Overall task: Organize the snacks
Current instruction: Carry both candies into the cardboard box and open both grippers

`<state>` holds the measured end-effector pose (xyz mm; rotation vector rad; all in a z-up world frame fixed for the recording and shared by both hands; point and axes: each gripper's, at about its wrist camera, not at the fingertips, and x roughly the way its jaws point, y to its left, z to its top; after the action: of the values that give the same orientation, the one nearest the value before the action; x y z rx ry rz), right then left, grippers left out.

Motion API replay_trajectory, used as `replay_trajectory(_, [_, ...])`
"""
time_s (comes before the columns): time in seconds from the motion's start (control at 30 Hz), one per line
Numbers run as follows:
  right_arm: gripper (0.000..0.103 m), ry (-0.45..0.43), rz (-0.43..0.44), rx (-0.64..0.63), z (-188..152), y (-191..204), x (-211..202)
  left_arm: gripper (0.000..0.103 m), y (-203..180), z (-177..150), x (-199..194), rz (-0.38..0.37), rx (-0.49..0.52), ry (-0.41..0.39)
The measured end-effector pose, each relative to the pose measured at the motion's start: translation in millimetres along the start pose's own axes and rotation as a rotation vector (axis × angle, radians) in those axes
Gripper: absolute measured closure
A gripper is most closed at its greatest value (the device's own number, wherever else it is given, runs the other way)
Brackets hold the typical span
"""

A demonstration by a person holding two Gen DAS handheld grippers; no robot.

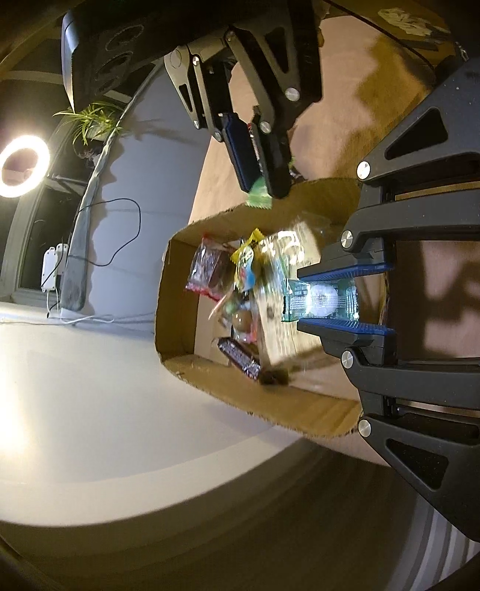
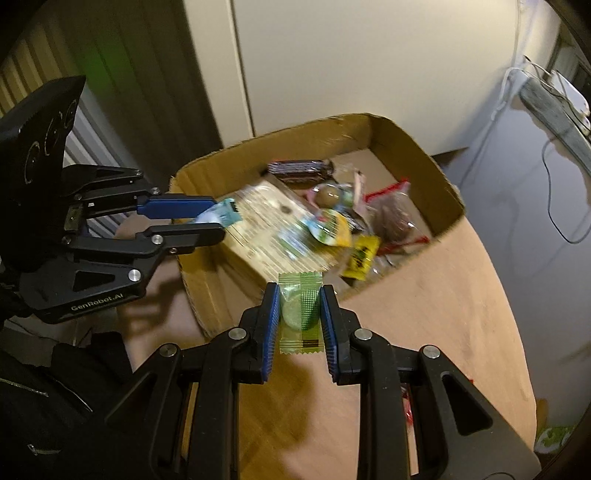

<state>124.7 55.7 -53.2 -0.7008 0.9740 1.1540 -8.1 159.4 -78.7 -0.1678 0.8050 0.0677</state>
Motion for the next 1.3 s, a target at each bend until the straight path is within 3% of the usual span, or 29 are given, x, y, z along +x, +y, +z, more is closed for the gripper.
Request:
replay_trajectory(0.57, [0.080,0.036,0.015,-0.032,26.9,17.6,24.8,0.085,15.6,7.3,6.1,0.001,-0.023,-0.009])
replay_trajectory(1.17, [0.078,0.050,0.011,-0.038,29.1,17.4,27.6,0.081,18.4,12.7,9.6,0.023,-0.015,-0.011])
replay_trajectory(1.3, [0.072,0.051,0.002,-0.040,29.1,16.5,27.2,0.071,18.8,13.2,9.7,0.028,-0.016,-0.014])
